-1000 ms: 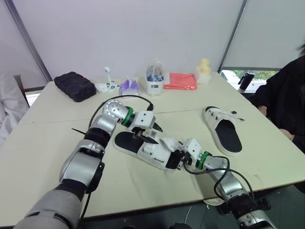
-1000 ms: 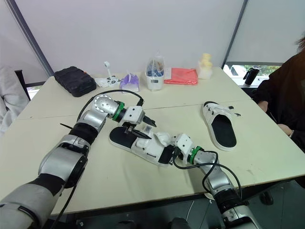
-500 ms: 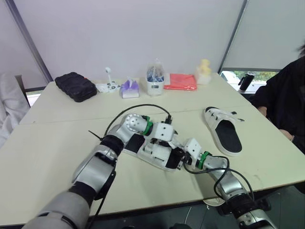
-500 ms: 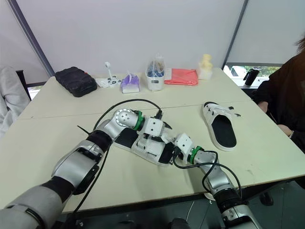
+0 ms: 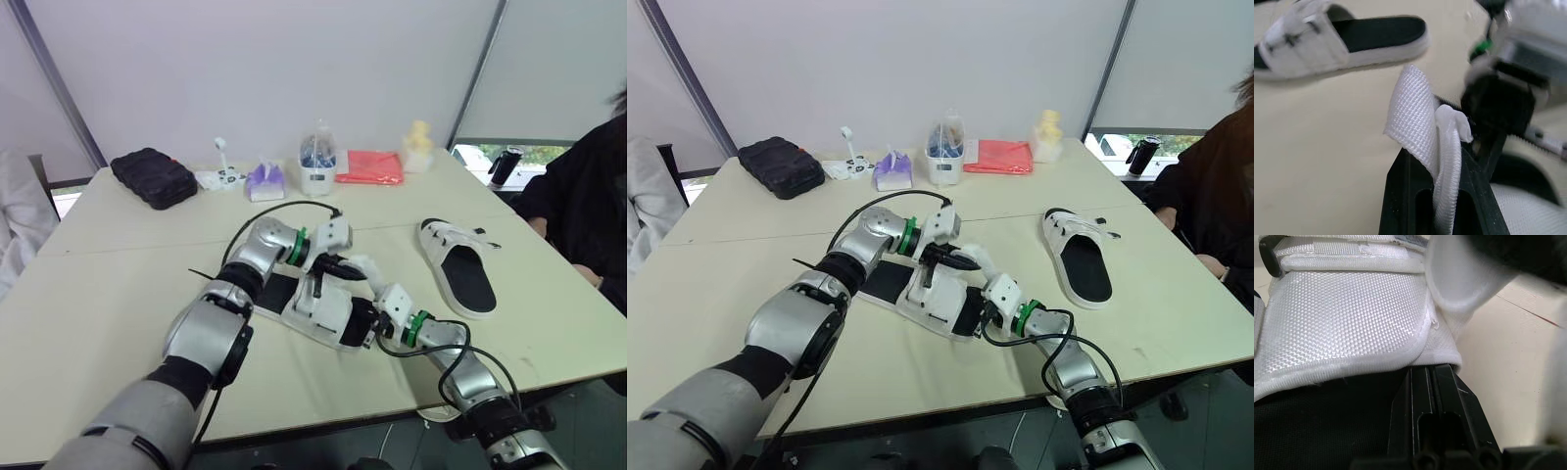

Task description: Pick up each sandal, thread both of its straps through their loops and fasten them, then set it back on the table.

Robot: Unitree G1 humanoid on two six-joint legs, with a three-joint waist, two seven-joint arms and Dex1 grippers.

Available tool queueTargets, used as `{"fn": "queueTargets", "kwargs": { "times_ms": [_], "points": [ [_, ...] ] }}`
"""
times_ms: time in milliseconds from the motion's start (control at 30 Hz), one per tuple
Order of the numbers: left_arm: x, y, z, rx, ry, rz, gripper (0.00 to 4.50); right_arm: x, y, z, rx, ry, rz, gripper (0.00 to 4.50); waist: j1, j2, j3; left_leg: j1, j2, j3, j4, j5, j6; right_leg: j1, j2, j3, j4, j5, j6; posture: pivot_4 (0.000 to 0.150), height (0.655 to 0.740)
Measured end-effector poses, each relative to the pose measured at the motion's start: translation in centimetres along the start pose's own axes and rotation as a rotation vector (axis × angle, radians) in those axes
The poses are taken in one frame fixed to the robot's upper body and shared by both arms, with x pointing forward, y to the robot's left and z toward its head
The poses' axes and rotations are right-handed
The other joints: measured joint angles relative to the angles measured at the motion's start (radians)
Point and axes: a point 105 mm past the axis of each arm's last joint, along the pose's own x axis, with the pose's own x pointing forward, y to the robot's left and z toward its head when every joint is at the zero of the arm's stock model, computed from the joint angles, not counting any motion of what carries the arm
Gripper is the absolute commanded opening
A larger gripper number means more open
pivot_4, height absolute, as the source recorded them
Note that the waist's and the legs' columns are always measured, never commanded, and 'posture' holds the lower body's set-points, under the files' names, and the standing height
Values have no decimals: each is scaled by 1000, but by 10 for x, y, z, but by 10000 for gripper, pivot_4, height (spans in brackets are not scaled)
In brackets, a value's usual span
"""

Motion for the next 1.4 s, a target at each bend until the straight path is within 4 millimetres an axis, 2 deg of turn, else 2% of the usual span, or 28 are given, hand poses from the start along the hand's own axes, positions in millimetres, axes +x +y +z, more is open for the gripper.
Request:
{"fn": "queueTargets", "kwargs": {
  "times_ms": [133,367,467,633,667,700,800,900,1067,1400],
  "points": [
    [-12,6,-4,-413,-131,36,102,2,1,3,-5,-8,9,0,-12,1,2,-1,0,0,0,0,0,-2,0,0,1,0,0,1500,7400],
    [-23,27,-16,-856,-352,247,102,3,2,4,-11,-12,12,0,-17,1,5,-2,0,-1,-1,0,0,-3,-1,0,2,2,-4,1500,7400],
    [-23,36,-22,-843,-324,347,102,3,1,4,-13,-10,10,0,-15,1,5,-2,0,0,-1,0,-1,-3,-1,0,1,2,-4,1500,7400],
    [-22,36,-21,-823,-325,343,102,3,1,4,-14,-9,10,0,-14,1,5,-2,-1,0,-1,0,-1,-3,-1,0,1,2,-4,1500,7400],
    [-22,36,-21,-825,-328,349,6631,3,1,4,-14,-9,10,0,-14,1,5,-2,-1,0,-1,0,-1,-3,-1,0,1,2,-4,1500,7400],
    [-25,39,-17,-813,-354,362,8793,3,1,4,-14,-9,10,0,-14,1,5,-2,0,0,-1,0,-1,-3,-2,0,1,2,-4,1500,7400],
    [-45,55,3,-731,-424,454,23921,3,1,3,-17,-4,12,0,-14,1,4,0,0,0,-1,0,-1,-1,-2,0,1,2,-4,1500,7400],
    [-49,57,4,-731,-426,466,23921,2,1,2,-18,1,10,0,-14,1,3,1,0,0,-1,0,-1,1,-2,0,0,2,-4,1500,7400],
    [-48,48,4,-769,-420,374,23921,2,1,2,-17,-1,11,0,-16,1,3,1,-1,0,-1,0,-1,0,-2,0,0,2,-4,1500,7400],
    [-74,42,-3,-766,-359,323,23921,2,1,2,-17,0,10,0,-16,1,3,1,-1,0,-1,0,-1,0,-1,0,0,2,-4,1500,7400]
  ]
}}
